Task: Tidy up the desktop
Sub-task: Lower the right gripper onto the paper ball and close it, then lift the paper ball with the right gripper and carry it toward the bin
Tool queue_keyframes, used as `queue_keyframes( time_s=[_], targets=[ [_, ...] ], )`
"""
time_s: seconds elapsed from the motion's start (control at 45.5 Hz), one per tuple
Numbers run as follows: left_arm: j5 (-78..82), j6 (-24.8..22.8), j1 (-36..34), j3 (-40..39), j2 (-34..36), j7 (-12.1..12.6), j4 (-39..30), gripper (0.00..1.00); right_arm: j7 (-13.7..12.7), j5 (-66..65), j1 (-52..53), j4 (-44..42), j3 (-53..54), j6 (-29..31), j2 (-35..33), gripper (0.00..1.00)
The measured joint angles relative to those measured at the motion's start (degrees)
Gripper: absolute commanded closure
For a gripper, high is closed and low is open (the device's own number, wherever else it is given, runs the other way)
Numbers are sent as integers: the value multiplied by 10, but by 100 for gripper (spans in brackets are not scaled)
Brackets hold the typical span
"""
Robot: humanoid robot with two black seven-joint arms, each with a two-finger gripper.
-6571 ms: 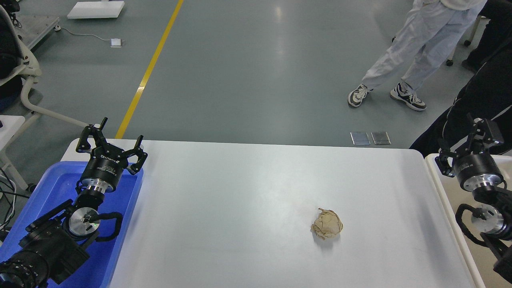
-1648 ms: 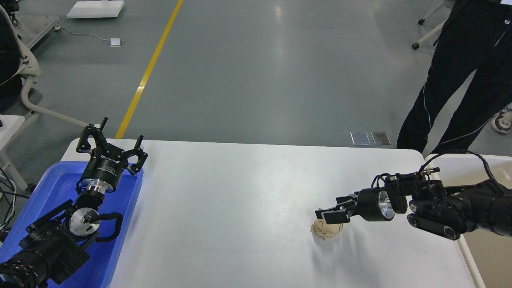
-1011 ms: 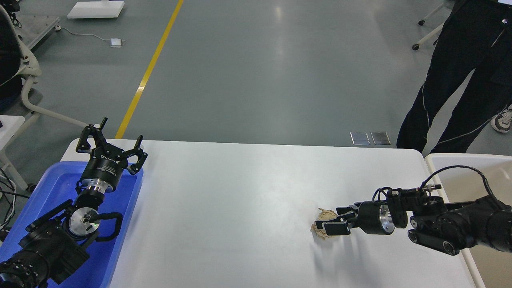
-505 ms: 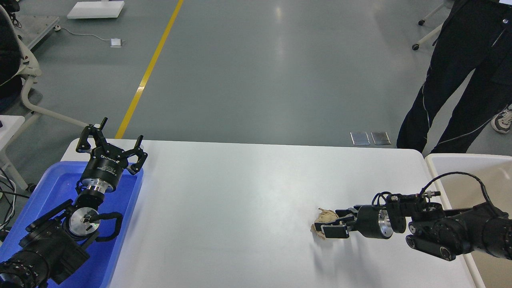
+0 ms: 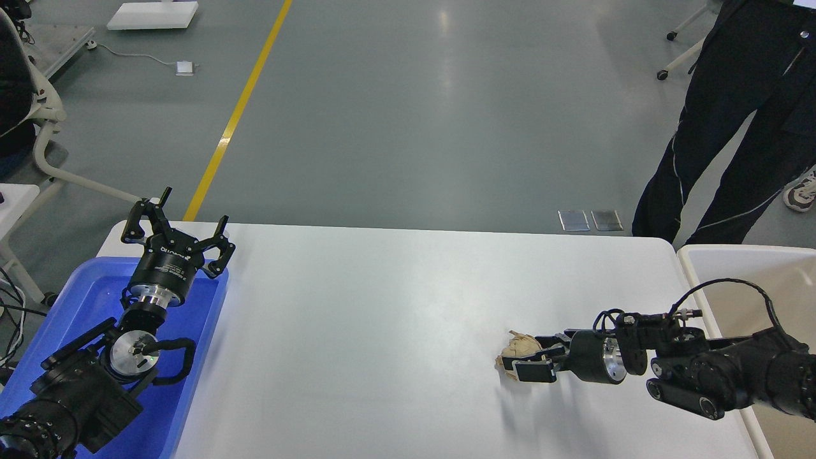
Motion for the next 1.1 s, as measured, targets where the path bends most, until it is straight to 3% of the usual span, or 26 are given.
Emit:
queue_keyframes(
  time_s=[0.264, 0.462, 1.099],
  targets=[
    [0, 0, 0, 0, 0, 0, 0, 0, 15, 3, -6, -30, -5, 1, 11, 54],
    [0, 0, 0, 0, 0, 0, 0, 0, 39, 3, -9, -55, -9, 4, 21, 100],
    [0, 0, 0, 0, 0, 0, 0, 0, 77, 28, 23, -65, -19, 37, 8, 100]
  ],
)
